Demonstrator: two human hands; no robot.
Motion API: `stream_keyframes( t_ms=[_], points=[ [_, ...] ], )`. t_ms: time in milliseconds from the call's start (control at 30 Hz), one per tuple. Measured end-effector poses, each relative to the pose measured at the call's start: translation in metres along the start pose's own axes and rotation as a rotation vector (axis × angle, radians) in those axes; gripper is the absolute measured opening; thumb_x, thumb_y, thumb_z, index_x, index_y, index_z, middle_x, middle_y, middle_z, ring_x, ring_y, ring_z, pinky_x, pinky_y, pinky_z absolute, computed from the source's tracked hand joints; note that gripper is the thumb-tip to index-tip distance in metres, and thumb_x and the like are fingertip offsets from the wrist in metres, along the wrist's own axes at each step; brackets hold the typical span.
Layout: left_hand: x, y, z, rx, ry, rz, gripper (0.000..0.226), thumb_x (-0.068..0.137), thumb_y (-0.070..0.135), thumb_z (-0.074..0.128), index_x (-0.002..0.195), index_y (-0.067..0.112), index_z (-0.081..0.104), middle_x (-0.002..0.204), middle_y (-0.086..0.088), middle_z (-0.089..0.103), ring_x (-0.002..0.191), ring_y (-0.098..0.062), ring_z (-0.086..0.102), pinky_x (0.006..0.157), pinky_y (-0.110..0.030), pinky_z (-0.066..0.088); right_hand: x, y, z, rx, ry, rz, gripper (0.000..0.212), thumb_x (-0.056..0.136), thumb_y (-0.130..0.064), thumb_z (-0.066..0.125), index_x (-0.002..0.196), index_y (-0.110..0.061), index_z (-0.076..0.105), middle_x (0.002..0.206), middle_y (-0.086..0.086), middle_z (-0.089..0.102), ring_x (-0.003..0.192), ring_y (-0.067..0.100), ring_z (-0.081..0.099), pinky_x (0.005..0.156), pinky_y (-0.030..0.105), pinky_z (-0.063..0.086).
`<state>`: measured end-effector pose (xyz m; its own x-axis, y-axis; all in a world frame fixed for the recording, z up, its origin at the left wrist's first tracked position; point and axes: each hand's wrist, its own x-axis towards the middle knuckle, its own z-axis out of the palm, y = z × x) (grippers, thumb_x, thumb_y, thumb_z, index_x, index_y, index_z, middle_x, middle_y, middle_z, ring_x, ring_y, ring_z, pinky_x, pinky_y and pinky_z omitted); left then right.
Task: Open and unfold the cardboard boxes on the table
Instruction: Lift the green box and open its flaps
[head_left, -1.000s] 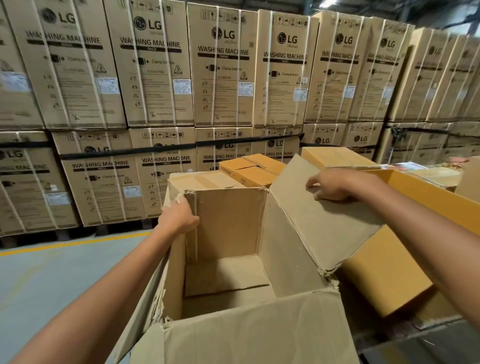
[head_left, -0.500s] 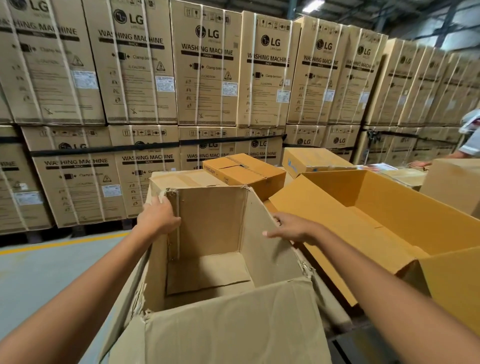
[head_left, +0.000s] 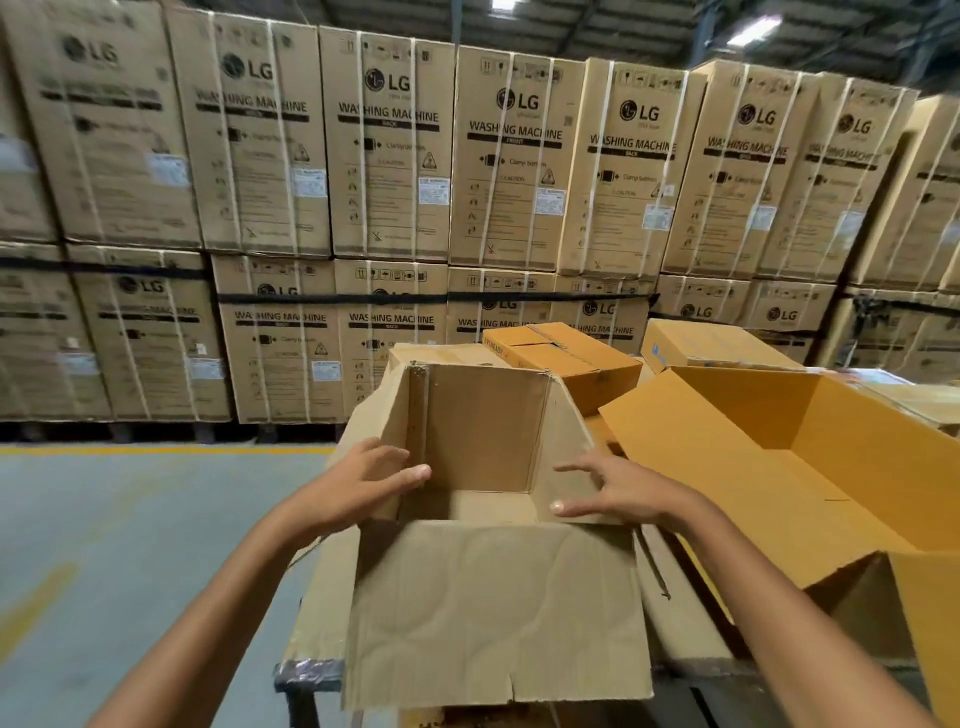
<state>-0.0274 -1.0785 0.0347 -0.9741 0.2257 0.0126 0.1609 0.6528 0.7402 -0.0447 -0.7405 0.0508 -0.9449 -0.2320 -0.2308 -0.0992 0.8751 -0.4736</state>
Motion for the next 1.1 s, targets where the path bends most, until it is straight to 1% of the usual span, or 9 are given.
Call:
stream_keyframes(
  t_ms=[133, 233, 300, 400, 467, 567, 733, 900, 1100],
  points=[
    [-0.024, -0.003, 0.026, 0.199, -0.007, 0.017, 0.112, 0.05, 0.092, 0.059, 0.142, 0.029, 0.047, 0.164, 0.007, 0.0, 0.146, -0.026, 0.027, 0.112, -0.043, 0.037, -0.029, -0.005, 0.029, -0.119, 0.074, 0.001, 0.074, 0.076, -0.064, 0.074, 0.141, -0.036, 0.052, 0.166, 0.002, 0.016, 0.151, 0.033, 0.019, 0.121, 0.052, 0.023],
    [-0.03, -0.005, 0.044, 0.33, 0.205, 0.074, 0.091, 0.053, 0.086, 0.06, 0.113, 0.017, 0.064, 0.161, -0.003, 0.018, 0.12, -0.026, 0.055, 0.097, -0.039, 0.052, -0.039, -0.017, 0.064, -0.185, 0.335, 0.037, 0.056, 0.09, -0.059, 0.06, 0.137, -0.03, 0.055, 0.157, 0.0, 0.039, 0.151, 0.036, 0.018, 0.12, 0.057, 0.023],
    [-0.036, -0.005, 0.049, 0.332, 0.28, 0.048, 0.085, 0.053, 0.088, 0.055, 0.096, 0.014, 0.062, 0.16, -0.007, 0.022, 0.108, -0.025, 0.061, 0.088, -0.039, 0.056, -0.046, -0.022, 0.08, -0.169, 0.44, 0.059, 0.055, 0.095, -0.057, 0.053, 0.143, -0.03, 0.047, 0.16, -0.001, 0.033, 0.153, 0.036, 0.006, 0.12, 0.06, 0.017],
    [-0.048, 0.0, 0.055, 0.29, 0.304, 0.008, 0.102, 0.054, 0.088, 0.053, 0.125, 0.015, 0.054, 0.161, -0.009, 0.018, 0.115, -0.029, 0.059, 0.093, -0.044, 0.055, -0.061, -0.024, 0.089, -0.156, 0.475, 0.078, 0.065, 0.095, -0.054, 0.056, 0.153, -0.033, 0.034, 0.167, 0.003, 0.01, 0.154, 0.035, -0.004, 0.12, 0.06, 0.011],
    [-0.059, 0.004, 0.062, 0.264, 0.315, -0.028, 0.113, 0.064, 0.08, 0.059, 0.152, 0.018, 0.027, 0.164, -0.008, 0.012, 0.137, -0.032, 0.043, 0.107, -0.048, 0.044, -0.074, -0.025, 0.095, -0.133, 0.465, 0.075, 0.073, 0.093, -0.048, 0.061, 0.156, -0.032, 0.026, 0.168, 0.006, 0.003, 0.153, 0.034, -0.007, 0.12, 0.062, 0.014],
    [-0.085, -0.005, 0.075, 0.192, 0.388, -0.023, 0.111, 0.073, 0.074, 0.061, 0.158, 0.025, 0.009, 0.164, -0.001, 0.011, 0.147, -0.03, 0.027, 0.111, -0.054, 0.037, -0.099, -0.034, 0.114, -0.04, 0.497, 0.038, 0.075, 0.094, -0.046, 0.06, 0.157, -0.029, 0.023, 0.168, 0.005, 0.0, 0.153, 0.032, -0.01, 0.118, 0.062, 0.018],
    [-0.159, -0.02, 0.099, 0.133, 0.478, 0.104, 0.083, 0.091, 0.055, 0.058, 0.157, 0.025, 0.017, 0.162, 0.0, 0.023, 0.147, -0.02, 0.026, 0.116, -0.047, 0.032, -0.149, -0.058, 0.166, 0.108, 0.595, -0.089, 0.071, 0.095, -0.047, 0.059, 0.156, -0.027, 0.029, 0.168, 0.002, 0.003, 0.154, 0.022, -0.007, 0.125, 0.049, 0.009],
    [-0.227, -0.046, 0.106, 0.114, 0.592, 0.076, 0.075, 0.093, 0.051, 0.055, 0.155, 0.02, 0.027, 0.16, -0.001, 0.03, 0.147, -0.015, 0.027, 0.117, -0.031, 0.026, -0.182, -0.091, 0.247, 0.309, 0.457, -0.176, 0.065, 0.093, -0.044, 0.064, 0.152, -0.033, 0.037, 0.168, -0.009, 0.006, 0.153, 0.014, 0.01, 0.117, 0.032, 0.017],
    [-0.311, -0.144, 0.126, 0.033, 0.639, -0.142, 0.063, 0.093, 0.04, 0.059, 0.148, 0.016, 0.04, 0.152, -0.003, 0.043, 0.141, -0.017, 0.039, 0.115, -0.041, 0.035, -0.172, -0.13, 0.35, 0.331, 0.221, -0.166, 0.067, 0.093, -0.044, 0.065, 0.153, -0.029, 0.036, 0.166, -0.006, 0.015, 0.152, 0.013, 0.014, 0.118, 0.03, 0.018]
  ],
)
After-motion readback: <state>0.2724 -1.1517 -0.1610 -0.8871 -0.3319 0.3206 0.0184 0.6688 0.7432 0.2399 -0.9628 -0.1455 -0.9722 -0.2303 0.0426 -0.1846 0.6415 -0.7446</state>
